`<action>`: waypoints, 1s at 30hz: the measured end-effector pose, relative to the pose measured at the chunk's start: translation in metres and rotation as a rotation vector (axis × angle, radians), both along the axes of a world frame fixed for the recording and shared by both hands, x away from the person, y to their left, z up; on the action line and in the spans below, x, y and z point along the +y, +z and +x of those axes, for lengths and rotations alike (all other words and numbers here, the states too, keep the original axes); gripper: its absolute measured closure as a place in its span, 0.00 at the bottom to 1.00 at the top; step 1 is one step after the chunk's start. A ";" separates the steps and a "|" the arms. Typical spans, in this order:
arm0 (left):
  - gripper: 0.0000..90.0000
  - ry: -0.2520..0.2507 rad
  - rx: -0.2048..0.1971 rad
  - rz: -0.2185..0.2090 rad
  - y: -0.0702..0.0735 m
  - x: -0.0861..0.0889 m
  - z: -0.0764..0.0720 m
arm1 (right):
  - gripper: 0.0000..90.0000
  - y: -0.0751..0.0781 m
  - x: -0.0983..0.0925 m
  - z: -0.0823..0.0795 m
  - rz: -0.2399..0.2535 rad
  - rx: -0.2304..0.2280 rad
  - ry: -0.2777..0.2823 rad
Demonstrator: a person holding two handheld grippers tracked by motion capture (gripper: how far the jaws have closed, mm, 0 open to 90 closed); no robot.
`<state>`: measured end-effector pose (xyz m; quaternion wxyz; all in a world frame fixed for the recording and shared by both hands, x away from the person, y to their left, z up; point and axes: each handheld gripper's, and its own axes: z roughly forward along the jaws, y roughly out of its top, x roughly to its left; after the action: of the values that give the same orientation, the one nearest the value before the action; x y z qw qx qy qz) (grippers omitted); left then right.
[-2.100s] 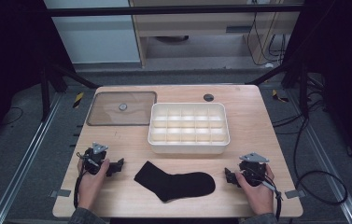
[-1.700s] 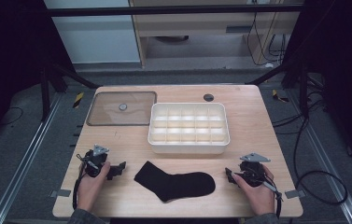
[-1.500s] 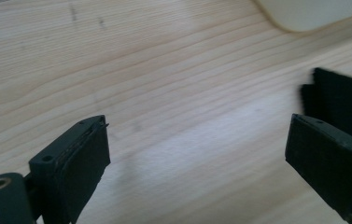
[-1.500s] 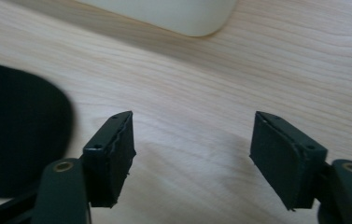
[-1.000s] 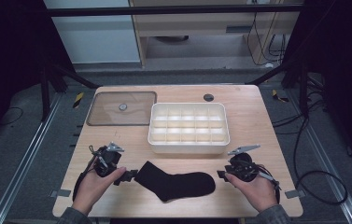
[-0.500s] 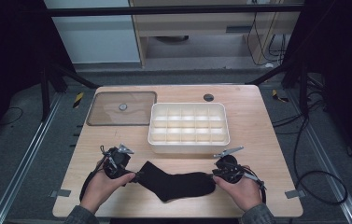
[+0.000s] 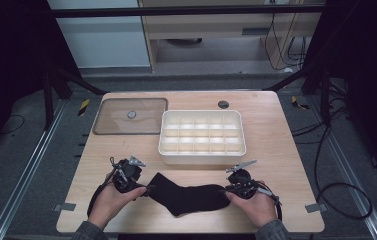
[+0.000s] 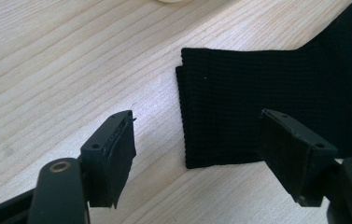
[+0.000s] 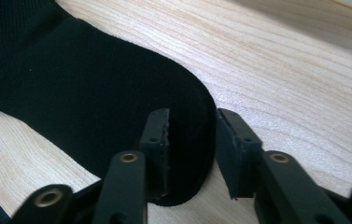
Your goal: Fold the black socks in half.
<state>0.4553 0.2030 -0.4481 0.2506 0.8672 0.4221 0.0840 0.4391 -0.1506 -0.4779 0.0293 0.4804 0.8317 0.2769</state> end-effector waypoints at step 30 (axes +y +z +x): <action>0.78 -0.071 0.091 0.076 -0.019 -0.007 0.006 | 0.91 0.008 0.008 -0.013 0.009 -0.017 0.044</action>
<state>0.4617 0.1962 -0.4676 0.2010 0.8933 0.3987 0.0517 0.4256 -0.1430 -0.4704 0.0280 0.4597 0.8405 0.2852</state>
